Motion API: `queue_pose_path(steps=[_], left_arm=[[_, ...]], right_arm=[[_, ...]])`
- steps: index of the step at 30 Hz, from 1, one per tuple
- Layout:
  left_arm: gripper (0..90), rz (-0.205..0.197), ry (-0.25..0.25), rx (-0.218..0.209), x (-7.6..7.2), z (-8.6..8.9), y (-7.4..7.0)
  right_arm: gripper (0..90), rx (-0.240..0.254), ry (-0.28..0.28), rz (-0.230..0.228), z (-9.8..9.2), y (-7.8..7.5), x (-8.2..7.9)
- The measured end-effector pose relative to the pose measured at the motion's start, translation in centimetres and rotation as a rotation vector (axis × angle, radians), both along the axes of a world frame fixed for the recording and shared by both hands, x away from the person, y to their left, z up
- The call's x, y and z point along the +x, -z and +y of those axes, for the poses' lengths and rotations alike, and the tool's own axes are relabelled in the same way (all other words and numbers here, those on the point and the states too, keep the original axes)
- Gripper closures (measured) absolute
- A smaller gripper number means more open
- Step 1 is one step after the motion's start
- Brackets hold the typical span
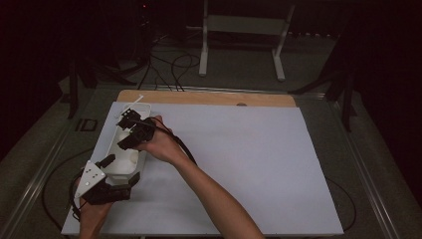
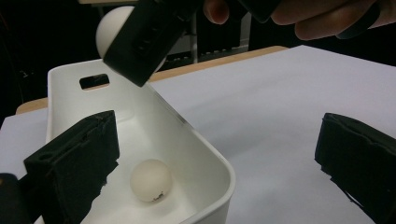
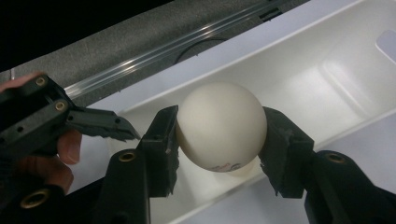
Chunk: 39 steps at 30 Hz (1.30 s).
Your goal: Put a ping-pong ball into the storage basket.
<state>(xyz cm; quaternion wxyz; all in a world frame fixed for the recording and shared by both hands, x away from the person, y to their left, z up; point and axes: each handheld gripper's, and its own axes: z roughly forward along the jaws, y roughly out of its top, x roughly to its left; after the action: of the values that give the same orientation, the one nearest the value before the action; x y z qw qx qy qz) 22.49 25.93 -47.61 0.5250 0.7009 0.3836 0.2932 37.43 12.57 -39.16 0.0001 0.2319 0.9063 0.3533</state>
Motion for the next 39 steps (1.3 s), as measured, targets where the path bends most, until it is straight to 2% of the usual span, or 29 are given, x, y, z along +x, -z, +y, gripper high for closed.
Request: queue_pose_path(steps=[1,3,5,7,27,39], left_arm=[[0.5,0.000,0.002,0.000,0.0,0.0,0.0],[0.5,-0.001,0.003,0.000,0.0,0.0,0.0],[0.5,-0.002,0.001,-0.001,0.0,0.0,0.0],[0.5,-0.003,0.000,-0.003,0.0,0.0,0.0],[0.5,0.002,0.003,0.005,0.0,-0.1,0.0],[0.5,0.003,0.003,0.007,0.1,-0.1,0.1]], right_arm=[[45.9,0.007,0.000,0.009,0.0,0.0,0.0],[29.7,0.031,0.004,0.025,0.1,0.0,0.1],[22.5,0.052,0.009,0.027,-0.1,-0.1,0.2],[19.8,0.059,0.017,0.038,-0.3,-0.1,0.4],[18.9,0.019,0.040,0.026,-2.2,0.5,0.6],[18.9,0.009,0.053,-0.003,-4.1,0.5,0.7]])
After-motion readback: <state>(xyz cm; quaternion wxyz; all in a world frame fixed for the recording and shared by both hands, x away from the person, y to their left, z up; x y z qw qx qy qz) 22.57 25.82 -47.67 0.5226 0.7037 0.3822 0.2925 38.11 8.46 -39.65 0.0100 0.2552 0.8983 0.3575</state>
